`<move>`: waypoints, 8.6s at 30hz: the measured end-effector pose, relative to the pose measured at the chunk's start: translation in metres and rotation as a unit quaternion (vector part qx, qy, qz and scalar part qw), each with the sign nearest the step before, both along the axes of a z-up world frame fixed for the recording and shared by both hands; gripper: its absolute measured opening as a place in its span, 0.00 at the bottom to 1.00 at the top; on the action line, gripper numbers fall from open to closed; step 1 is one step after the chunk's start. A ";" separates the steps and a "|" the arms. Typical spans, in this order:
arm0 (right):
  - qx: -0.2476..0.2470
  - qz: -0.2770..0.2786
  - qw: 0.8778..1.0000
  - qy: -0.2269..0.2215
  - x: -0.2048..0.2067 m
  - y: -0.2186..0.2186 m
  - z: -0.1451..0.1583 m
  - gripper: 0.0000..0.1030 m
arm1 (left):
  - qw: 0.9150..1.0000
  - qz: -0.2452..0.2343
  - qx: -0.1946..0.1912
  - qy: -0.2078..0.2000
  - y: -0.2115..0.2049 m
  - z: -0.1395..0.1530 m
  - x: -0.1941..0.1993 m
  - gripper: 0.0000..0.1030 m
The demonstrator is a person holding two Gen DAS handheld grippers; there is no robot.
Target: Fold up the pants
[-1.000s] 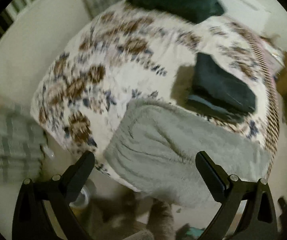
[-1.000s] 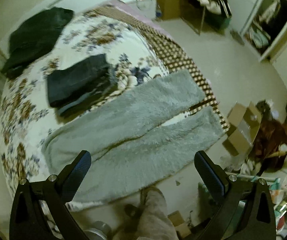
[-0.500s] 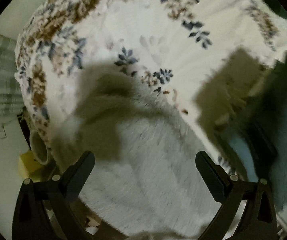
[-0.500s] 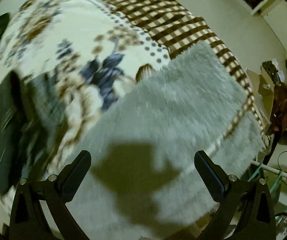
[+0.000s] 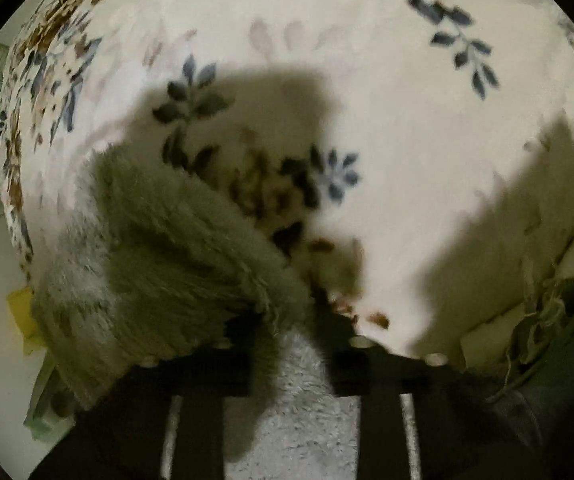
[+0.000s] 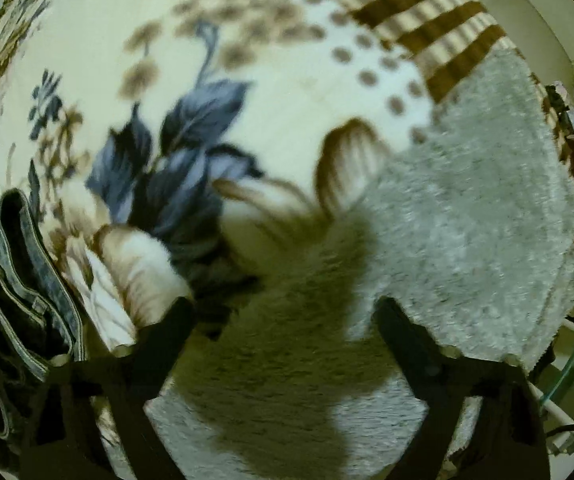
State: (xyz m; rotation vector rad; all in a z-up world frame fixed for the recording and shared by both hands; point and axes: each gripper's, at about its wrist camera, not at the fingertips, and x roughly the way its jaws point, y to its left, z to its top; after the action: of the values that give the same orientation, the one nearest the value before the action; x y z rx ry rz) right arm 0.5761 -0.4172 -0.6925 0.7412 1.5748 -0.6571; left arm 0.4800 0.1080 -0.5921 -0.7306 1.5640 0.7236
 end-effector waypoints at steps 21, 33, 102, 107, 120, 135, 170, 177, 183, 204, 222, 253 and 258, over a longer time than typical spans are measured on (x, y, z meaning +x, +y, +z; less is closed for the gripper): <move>-0.016 -0.001 0.976 -0.217 -0.206 -0.028 0.193 0.05 | 0.963 0.009 -0.092 -0.254 0.017 0.140 -0.194 0.04; -0.070 0.027 0.991 -0.112 -0.367 -0.007 0.098 0.05 | 0.987 0.035 -0.084 -0.136 0.027 0.011 -0.339 0.04; 0.000 -0.171 0.965 -0.200 -0.448 -0.183 -0.001 0.05 | 0.938 -0.332 0.006 -0.096 -0.284 0.012 -0.317 0.71; -0.021 -0.184 0.963 -0.194 -0.469 -0.185 0.023 0.05 | 0.940 -0.326 -0.001 -0.096 -0.276 0.014 -0.332 0.71; 0.010 -0.132 0.985 -0.112 -0.473 -0.173 0.014 0.52 | 0.951 -0.294 -0.010 -0.093 -0.215 0.012 -0.365 0.71; 0.131 0.461 0.857 -0.187 -0.221 0.243 0.072 0.52 | 0.973 -0.194 0.049 -0.112 -0.054 0.009 -0.361 0.71; 0.137 0.192 0.969 -0.074 -0.355 0.128 0.037 0.54 | 0.975 0.007 -0.058 -0.214 0.135 -0.039 -0.327 0.21; 0.172 0.063 0.982 -0.045 -0.419 0.094 -0.003 0.54 | 0.967 0.015 -0.035 -0.252 0.135 -0.011 -0.343 0.12; 0.174 0.057 0.982 -0.041 -0.437 0.089 -0.017 0.54 | 0.971 0.008 -0.021 -0.239 0.147 -0.013 -0.352 0.12; 0.118 0.107 0.974 -0.163 -0.462 0.036 0.040 0.90 | 0.937 -0.308 0.010 -0.164 -0.104 0.039 -0.320 0.83; 0.093 -0.119 0.935 -0.319 -0.563 -0.320 -0.028 0.79 | 0.857 -0.504 -0.019 -0.107 -0.420 -0.046 -0.328 0.83; 0.228 -0.196 0.853 -0.427 -0.523 -0.312 -0.070 0.72 | 0.866 -0.484 0.016 -0.127 -0.441 -0.075 -0.275 1.00; 0.206 -0.179 0.867 -0.418 -0.493 -0.308 -0.066 0.33 | 0.869 -0.482 0.009 -0.113 -0.434 -0.072 -0.277 1.00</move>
State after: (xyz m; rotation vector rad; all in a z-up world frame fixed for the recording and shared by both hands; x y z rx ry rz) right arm 0.0830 -0.7249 -0.7584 1.4327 0.7614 -0.1768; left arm 0.2034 -0.3264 -0.6644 0.0469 1.4591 -0.0988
